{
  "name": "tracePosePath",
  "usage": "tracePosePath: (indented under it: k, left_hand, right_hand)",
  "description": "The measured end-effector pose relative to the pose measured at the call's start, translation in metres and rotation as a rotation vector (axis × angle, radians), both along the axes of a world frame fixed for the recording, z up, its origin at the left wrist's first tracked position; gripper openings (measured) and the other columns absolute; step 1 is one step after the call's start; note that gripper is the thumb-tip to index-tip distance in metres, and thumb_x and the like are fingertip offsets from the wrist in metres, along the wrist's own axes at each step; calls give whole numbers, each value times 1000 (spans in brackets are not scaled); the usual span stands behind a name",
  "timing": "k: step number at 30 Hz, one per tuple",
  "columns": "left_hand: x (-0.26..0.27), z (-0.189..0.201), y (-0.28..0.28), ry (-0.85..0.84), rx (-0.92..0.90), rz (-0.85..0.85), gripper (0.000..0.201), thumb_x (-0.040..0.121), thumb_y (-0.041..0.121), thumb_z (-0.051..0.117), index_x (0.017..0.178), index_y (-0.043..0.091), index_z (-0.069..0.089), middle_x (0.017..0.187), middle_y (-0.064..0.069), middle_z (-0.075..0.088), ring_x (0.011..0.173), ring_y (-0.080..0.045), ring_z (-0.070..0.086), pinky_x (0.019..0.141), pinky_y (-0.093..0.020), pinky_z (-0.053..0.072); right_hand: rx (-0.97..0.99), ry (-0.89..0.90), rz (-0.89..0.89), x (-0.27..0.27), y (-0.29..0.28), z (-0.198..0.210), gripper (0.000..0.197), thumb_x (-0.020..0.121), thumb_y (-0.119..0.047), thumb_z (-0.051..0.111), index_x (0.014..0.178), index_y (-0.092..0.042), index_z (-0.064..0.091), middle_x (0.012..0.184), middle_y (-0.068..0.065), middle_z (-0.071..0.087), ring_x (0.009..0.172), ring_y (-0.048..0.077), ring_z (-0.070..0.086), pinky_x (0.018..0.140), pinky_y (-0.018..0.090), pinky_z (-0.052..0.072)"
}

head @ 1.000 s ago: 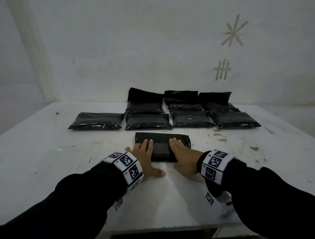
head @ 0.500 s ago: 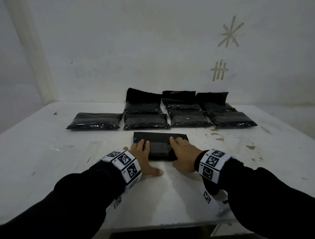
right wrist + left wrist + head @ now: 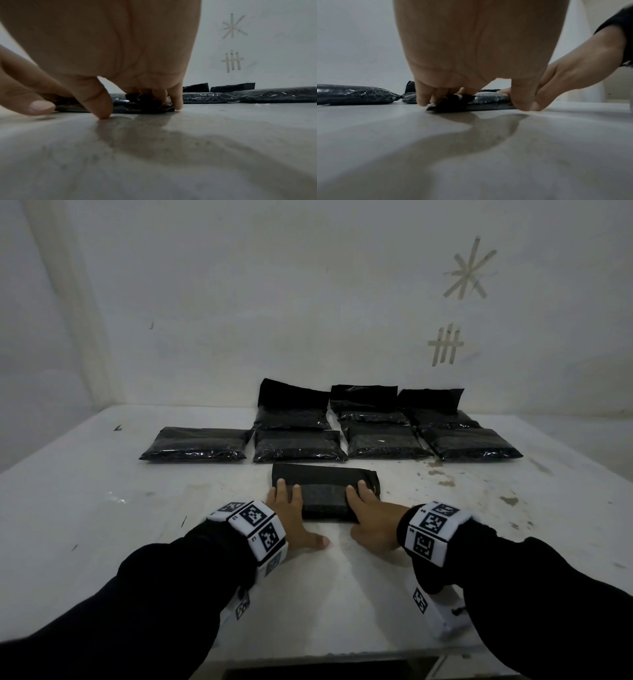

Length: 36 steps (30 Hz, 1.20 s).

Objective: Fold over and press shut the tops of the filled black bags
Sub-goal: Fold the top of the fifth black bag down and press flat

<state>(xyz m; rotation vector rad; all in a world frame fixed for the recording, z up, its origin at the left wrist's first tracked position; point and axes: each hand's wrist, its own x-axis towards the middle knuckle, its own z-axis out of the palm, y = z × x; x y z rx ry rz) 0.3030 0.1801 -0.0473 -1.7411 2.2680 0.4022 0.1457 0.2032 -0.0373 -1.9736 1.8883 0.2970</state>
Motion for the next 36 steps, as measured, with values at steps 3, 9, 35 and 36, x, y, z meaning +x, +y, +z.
tracePosePath:
  k: [3,9,35,36]
  left_hand:
    - [2,3,-2,55,30,9,102,87,60,48,149,9,-15,155,-15,-20,146,-29,-5,118,-41,10]
    - [7,10,-5,124,66,16,105,86,56,53,148,4,-13,156,-14,-19,147,-25,-1,119,-39,12]
    - [7,4,3,42,-40,84,102,85,60,51,150,11,-12,159,-10,-4,143,-29,22,114,-38,21]
    - [6,2,4,48,-60,91,101,86,59,50,150,11,-11,159,-9,-2,142,-29,22,115,-38,19]
  right_hand:
    - [2,-74,-36,-2,-2,0,82,95,-26,43,148,-13,-18,156,6,-22,147,21,-7,120,35,12]
    - [44,-87,-95,-7,-6,-1,86,93,-33,46,149,-18,-16,155,6,-26,146,26,13,115,33,24]
    - [86,-55,-112,-11,-11,-4,99,88,-59,48,148,-21,-23,157,6,-21,147,27,4,116,41,11]
    - [82,-45,-109,-10,-10,-4,99,88,-59,47,147,-21,-23,157,6,-21,147,27,4,116,42,10]
